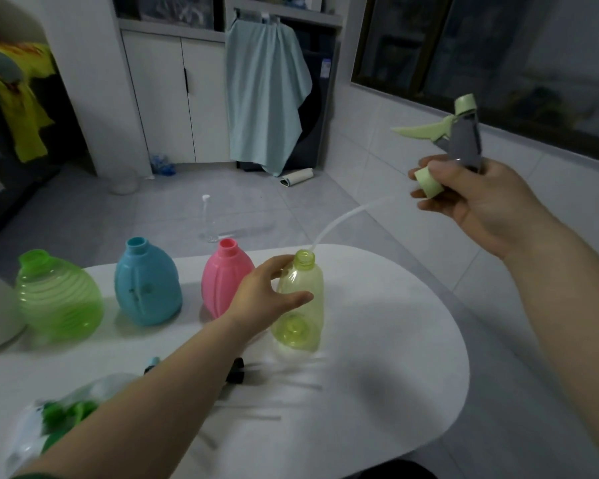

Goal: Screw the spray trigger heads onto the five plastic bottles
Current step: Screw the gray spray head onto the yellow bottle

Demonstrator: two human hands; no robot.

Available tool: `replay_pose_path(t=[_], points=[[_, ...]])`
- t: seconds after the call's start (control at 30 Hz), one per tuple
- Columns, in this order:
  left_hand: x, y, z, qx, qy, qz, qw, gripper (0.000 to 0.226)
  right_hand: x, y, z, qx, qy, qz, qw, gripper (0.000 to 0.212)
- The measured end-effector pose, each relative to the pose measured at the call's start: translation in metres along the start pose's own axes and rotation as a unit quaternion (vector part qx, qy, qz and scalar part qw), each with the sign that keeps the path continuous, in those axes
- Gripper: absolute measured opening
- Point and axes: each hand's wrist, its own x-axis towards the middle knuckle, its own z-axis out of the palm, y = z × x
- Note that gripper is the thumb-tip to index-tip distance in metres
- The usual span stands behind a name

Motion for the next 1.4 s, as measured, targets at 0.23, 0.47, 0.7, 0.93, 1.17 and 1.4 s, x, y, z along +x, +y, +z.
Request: replay_pose_path(t=[0.23,0.47,0.7,0.93,1.17,1.4], points=[[-0.009,0.001,0.003,-0.003,-0.006,0.016,1.0,0.06,0.007,0.022,0.034,-0.154,-0.052,0.017,0.987,0.009],[-0.013,-0.001,0.002,-0.013,-0.013,0.031,0.999,0.064,0.005,0.054,0.07,-0.27,-0.139,0.042,0.952,0.018],[-0.011,-0.005,0.002,-0.025,-0.025,0.027,0.999,0.064,0.014,0.049,0.075,-0.307,-0.216,0.082,0.923,0.012],[-0.01,-0.008,0.002,-0.028,-0.028,0.024,0.999,0.065,0.019,0.039,0.076,-0.355,-0.288,0.089,0.885,0.022],[-0.01,-0.008,0.003,-0.024,-0.026,0.025,0.999,0.065,0.02,0.036,0.085,-0.432,-0.249,0.023,0.866,0.026],[-0.009,-0.01,0.005,-0.024,-0.026,0.017,0.999,0.067,0.02,0.027,0.089,-0.459,-0.308,0.022,0.833,0.024]])
